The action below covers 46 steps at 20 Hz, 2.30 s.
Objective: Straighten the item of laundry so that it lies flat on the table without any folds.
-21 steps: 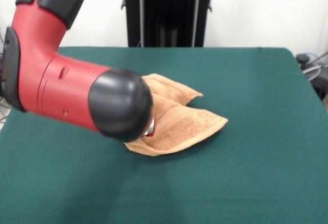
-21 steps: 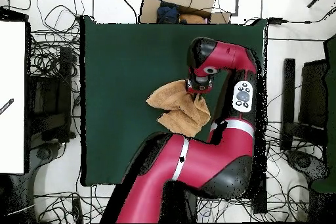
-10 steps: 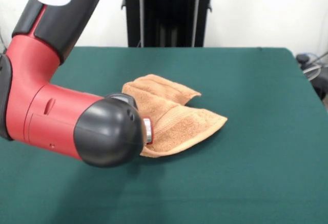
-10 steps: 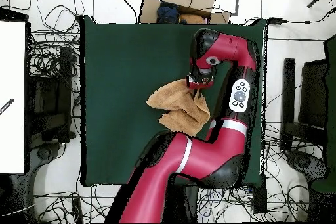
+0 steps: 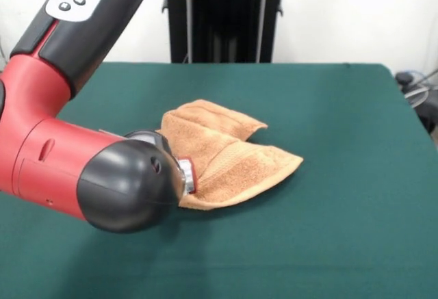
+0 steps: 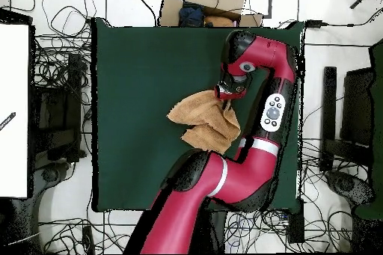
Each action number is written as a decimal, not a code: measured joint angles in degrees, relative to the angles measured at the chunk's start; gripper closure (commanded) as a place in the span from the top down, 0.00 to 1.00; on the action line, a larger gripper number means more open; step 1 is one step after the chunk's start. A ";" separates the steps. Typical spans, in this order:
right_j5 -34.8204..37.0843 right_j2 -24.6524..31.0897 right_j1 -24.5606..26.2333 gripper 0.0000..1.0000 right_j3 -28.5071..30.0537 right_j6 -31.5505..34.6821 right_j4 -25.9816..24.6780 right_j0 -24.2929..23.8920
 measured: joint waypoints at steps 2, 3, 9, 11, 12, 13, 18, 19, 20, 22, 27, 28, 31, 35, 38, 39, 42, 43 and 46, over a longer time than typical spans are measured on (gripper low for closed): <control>0.28 3.05 -0.59 0.00 -0.48 -0.02 -3.89 -0.08; 0.26 3.78 -0.82 0.00 -0.57 -0.02 -5.02 -0.04; -2.43 6.35 -2.56 0.00 -0.63 -0.02 -10.32 0.63; -4.64 6.26 -3.18 0.00 -0.63 -0.02 -11.09 1.16; -5.33 6.20 -3.36 0.00 -0.62 -0.02 -11.28 1.33; -6.84 6.02 -3.74 0.00 -0.62 -0.02 -11.63 1.72; -15.35 5.61 -5.62 0.00 -0.62 -0.02 -12.11 3.93; -16.22 5.61 -5.84 0.00 -0.62 -0.02 -12.11 4.16; -17.91 5.61 -6.54 0.00 -0.59 -0.02 -12.11 4.71; -18.59 5.61 -7.07 0.00 -0.60 -0.02 -12.06 5.01; -18.89 4.78 -11.08 0.00 0.61 0.04 -9.01 6.48; -18.89 4.14 -12.09 0.00 1.71 0.11 -7.68 6.61; -19.47 0.26 -19.06 0.00 11.51 1.53 0.14 6.64; -21.55 -3.26 -28.35 0.00 24.31 4.27 7.30 6.55; -24.85 -5.83 -35.62 0.00 33.78 6.62 11.51 6.54; -25.24 -6.06 -36.32 0.00 34.72 6.87 11.90 6.53; -29.26 -7.98 -41.50 0.00 41.60 7.76 14.30 6.32; -29.98 -8.35 -42.38 0.00 42.85 7.76 14.70 6.23; -32.39 -9.79 -45.87 0.00 47.81 7.76 16.28 5.68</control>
